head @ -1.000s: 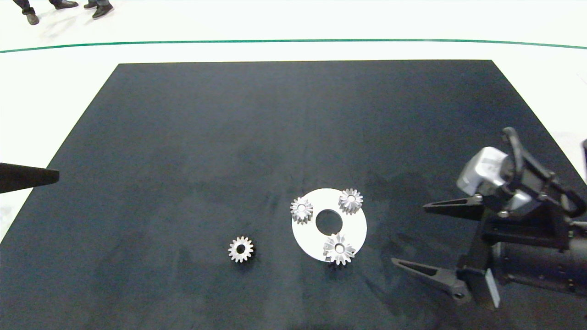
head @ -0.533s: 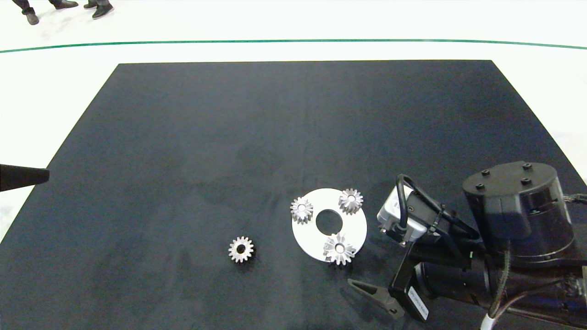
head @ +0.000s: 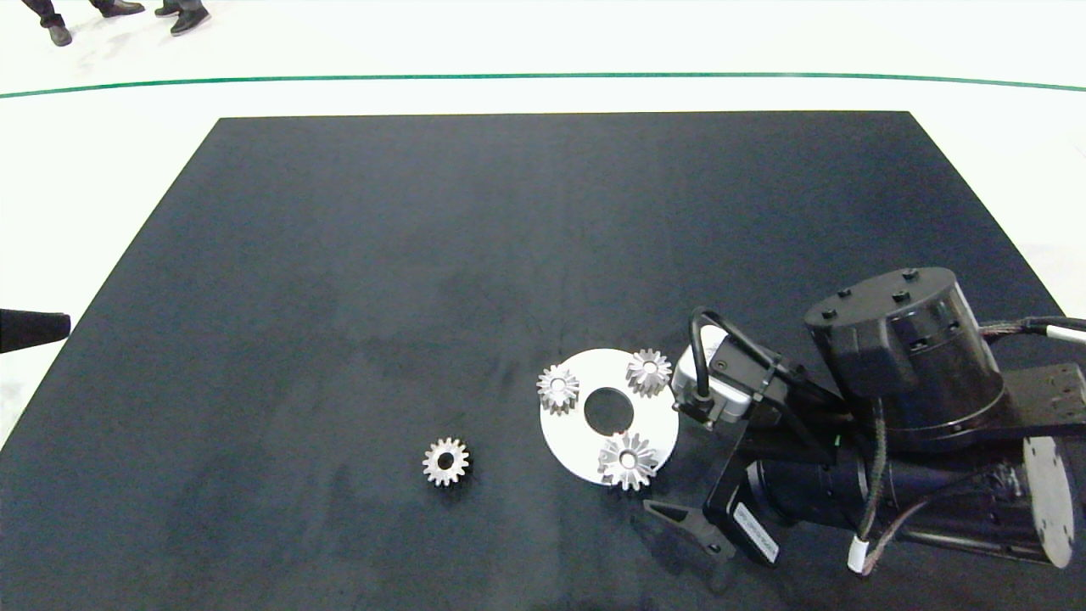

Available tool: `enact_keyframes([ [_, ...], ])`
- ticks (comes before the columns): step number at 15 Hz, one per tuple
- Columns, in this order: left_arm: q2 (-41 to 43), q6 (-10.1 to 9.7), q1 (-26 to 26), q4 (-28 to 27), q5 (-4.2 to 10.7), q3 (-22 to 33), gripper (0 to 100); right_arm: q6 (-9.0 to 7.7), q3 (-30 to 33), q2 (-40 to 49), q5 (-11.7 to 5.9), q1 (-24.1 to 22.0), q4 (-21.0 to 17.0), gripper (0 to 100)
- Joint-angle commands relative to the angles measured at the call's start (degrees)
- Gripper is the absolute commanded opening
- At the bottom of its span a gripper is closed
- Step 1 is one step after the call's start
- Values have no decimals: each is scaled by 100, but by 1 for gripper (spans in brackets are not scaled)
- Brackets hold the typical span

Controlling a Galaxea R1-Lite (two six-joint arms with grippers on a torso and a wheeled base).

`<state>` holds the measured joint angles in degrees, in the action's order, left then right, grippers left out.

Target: Remove an incorrectly installed larger gear and replace it with the correct smaller gear

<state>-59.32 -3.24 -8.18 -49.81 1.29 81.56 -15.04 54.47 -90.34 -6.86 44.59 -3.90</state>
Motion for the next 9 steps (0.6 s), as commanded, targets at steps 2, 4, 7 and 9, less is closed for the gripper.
enact_keyframes([
  [2, 52, 43, 1, -37, 29, 10, 100, -78, 152, -291, 27, 32, 47, 100],
  [4, 61, 43, 1, -37, 29, 10, 100, -78, 161, -405, 71, 41, 293, 100],
  [7, 70, 43, 1, -37, 29, 10, 100, -87, 161, -572, 80, 93, 496, 100],
  [9, 70, 52, 1, -37, 38, 10, 100, -78, 152, -642, 80, 199, 487, 100],
])
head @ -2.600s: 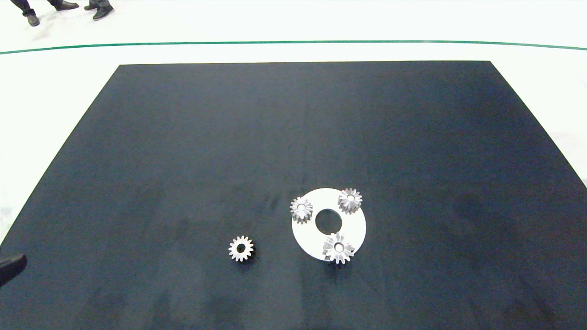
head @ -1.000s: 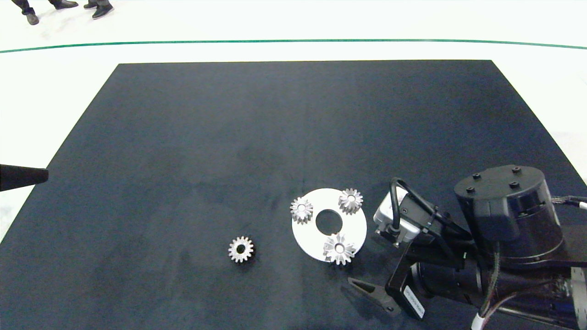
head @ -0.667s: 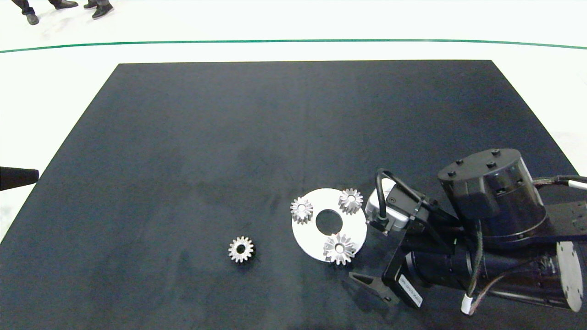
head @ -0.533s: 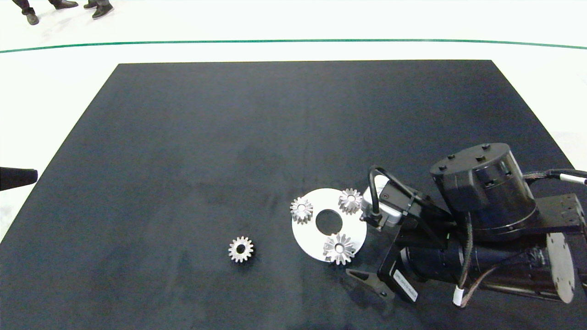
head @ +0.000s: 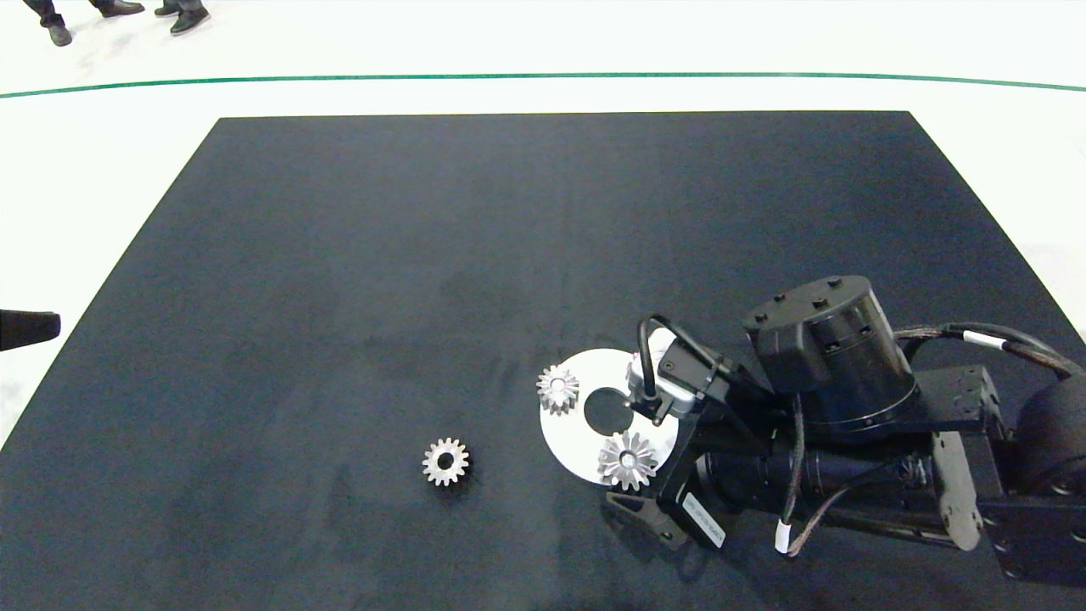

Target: Remove an incorrectly installed larger gear and replace it with the correct smaller gear

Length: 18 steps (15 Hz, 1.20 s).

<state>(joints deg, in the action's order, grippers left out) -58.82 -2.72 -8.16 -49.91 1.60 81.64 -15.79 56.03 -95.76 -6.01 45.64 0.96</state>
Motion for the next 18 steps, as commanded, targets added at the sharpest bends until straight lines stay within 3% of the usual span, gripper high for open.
enact_keyframes([
  [1, 28, -1, -2, -28, 7, 1, 100, -3, -4, -119, -14, 120, 9, 100],
  [7, 143, 61, -2, -28, 7, 1, 100, -3, -39, -382, -41, 164, 326, 92],
  [18, 204, 166, -11, -45, 7, -8, 100, -21, -92, -426, -58, 147, 484, 70],
])
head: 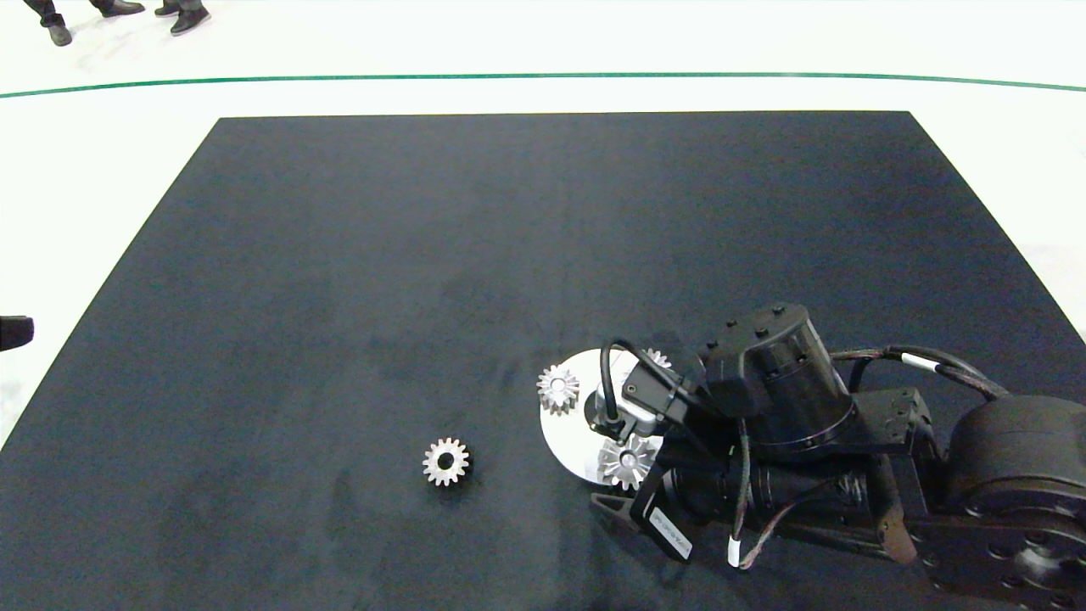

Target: Remove an incorrectly installed larger gear and replace it with the correct smaller gear

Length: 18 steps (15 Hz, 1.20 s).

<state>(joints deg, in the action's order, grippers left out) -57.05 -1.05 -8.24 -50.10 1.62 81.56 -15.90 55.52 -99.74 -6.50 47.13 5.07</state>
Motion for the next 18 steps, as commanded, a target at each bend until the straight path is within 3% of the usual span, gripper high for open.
enact_keyframes([
  [1, 27, -1, -2, -26, 5, 1, 100, -19, -58, -54, -18, -2, 117, 68],
  [18, 71, 96, -2, -96, 5, -17, 100, -36, -190, 95, -1, -2, 117, 34],
])
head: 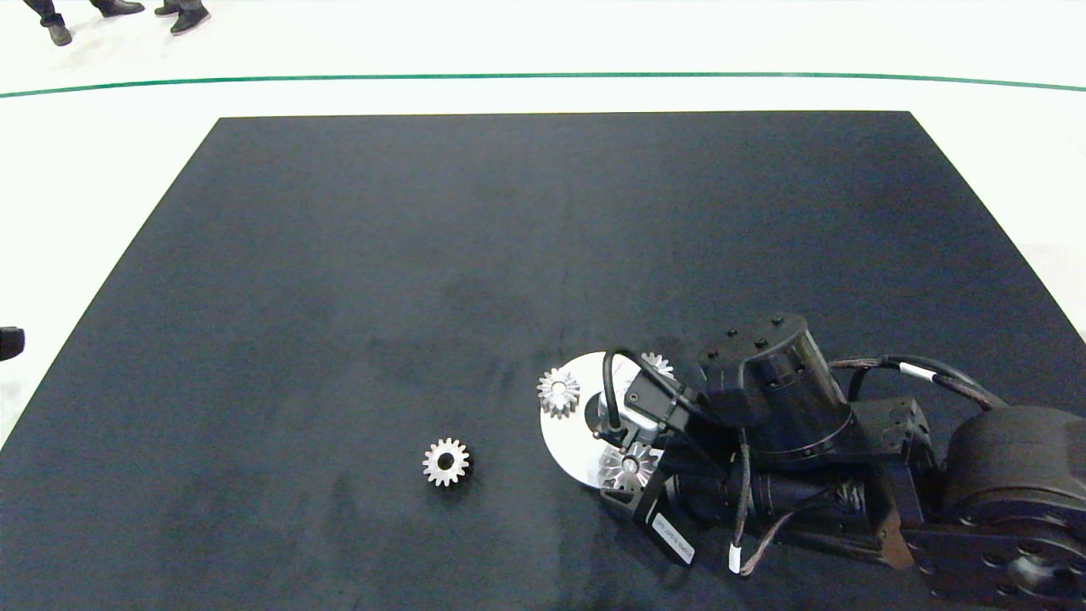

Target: Remove an incorrectly installed larger gear and replace it with the correct smaller gear

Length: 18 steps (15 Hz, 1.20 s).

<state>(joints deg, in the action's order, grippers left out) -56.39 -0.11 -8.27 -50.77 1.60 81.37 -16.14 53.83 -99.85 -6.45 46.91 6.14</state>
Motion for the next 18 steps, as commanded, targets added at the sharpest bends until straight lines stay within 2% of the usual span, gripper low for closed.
enact_keyframes([
  [1, 6, 2, 0, -29, -1, 1, 100, -12, -31, 98, -6, 20, 10, 32],
  [7, 6, 2, 0, -38, 7, -7, 100, -12, -66, 168, -14, 20, 10, 20],
  [9, 6, 2, 0, -38, -1, -7, 100, -126, -92, 115, -32, 11, 10, 16],
  [13, 6, 11, -17, -38, -1, -7, 100, -126, -101, 27, -41, 2, 89, 8],
  [16, 6, 11, -17, -38, -1, -7, 100, -135, -101, 1, -243, -6, 62, 7],
  [18, 6, 11, -17, -38, -1, -16, 100, -144, -75, 19, -252, 2, 27, 7],
])
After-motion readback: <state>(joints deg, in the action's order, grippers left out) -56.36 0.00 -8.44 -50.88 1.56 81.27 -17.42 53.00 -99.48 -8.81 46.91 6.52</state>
